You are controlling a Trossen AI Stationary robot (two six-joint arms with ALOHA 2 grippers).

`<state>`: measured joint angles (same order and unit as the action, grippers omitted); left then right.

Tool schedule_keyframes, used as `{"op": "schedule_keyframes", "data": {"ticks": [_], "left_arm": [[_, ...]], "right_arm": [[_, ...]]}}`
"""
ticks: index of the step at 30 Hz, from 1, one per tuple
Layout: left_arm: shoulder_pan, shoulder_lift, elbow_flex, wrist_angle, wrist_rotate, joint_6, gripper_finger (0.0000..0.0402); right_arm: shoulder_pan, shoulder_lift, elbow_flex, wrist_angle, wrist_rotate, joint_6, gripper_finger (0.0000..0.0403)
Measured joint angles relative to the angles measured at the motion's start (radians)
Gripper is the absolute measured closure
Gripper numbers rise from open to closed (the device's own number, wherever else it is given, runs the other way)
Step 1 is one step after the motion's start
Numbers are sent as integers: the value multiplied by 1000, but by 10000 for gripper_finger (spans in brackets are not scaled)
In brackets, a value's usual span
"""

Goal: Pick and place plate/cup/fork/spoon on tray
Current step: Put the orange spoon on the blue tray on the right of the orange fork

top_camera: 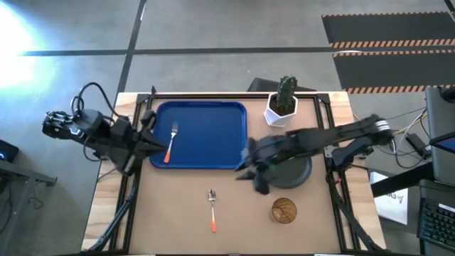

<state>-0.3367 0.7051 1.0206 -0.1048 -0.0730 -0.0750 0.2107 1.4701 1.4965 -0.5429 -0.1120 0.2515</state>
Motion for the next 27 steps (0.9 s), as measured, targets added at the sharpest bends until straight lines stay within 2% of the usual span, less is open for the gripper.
{"op": "schedule_keyframes", "data": {"ticks": [8,13,18,27], "left_arm": [[1,-38,0,-73,12,0,402],[1,-38,0,-72,15,3,402],[0,-32,-8,-72,16,2,402],[0,-21,-13,-73,16,2,402]], "right_arm": [[47,152,233,-216,15,31,268],[63,223,308,-347,77,28,268],[64,239,336,-417,114,30,268],[64,298,331,-399,112,37,268]]}}
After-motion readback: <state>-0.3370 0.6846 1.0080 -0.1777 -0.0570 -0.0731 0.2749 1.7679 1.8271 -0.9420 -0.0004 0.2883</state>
